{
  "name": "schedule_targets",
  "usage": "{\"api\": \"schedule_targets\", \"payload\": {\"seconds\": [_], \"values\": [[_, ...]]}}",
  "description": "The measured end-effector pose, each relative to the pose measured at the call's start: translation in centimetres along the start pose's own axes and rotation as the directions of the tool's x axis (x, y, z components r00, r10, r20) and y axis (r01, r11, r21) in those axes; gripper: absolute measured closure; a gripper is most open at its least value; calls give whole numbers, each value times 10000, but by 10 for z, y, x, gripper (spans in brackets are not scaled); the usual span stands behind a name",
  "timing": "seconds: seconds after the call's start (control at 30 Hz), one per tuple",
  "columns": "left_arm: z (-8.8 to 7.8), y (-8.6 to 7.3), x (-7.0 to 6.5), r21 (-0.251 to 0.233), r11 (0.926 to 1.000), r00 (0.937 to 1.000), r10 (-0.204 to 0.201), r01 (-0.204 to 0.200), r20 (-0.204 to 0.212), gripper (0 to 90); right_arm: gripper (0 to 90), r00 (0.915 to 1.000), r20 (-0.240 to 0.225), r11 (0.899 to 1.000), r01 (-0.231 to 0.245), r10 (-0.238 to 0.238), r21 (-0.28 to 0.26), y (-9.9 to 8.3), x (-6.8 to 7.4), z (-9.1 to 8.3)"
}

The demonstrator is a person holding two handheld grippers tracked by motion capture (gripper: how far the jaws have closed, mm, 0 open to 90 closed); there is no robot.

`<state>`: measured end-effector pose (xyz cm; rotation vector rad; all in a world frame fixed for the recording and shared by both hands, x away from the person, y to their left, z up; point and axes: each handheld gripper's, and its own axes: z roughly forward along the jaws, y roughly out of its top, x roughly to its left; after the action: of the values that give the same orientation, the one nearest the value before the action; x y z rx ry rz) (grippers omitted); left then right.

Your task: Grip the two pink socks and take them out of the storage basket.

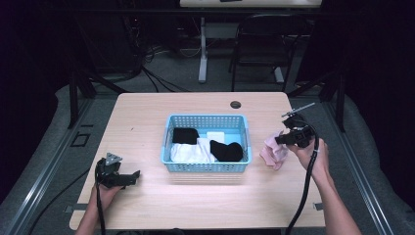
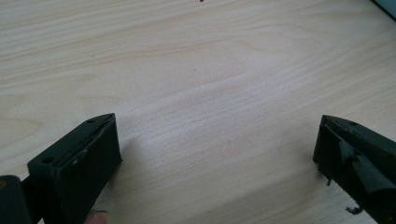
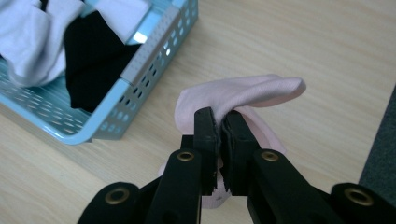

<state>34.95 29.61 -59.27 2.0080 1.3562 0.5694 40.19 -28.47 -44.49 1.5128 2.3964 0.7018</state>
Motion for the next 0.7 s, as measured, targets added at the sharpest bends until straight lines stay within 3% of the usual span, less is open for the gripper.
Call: {"api": "schedule_targets", "payload": {"seconds": [0.2, 0.3, 0.6, 0.7], "values": [[0, 0, 0, -3, 10000, 10000, -5, 5, 1, 7, 825, 9999, 104, 9970, -141, 134, 757, -10, -4, 33], [0, 0, 0, 0, 10000, 10000, 0, 0, 1, 7, 695, 9999, 10, 9945, -108, 108, 1042, -13, -6, 41], [0, 0, 0, 54, 10000, 10000, 7, -7, 41, 7, 360, 9993, 30, 9993, -378, 378, 7, -13, -7, 10], [0, 0, 0, 59, 10000, 10000, 5, -5, 34, 7, 258, 9994, -143, 9995, -304, 303, -85, -16, -6, 0]]}}
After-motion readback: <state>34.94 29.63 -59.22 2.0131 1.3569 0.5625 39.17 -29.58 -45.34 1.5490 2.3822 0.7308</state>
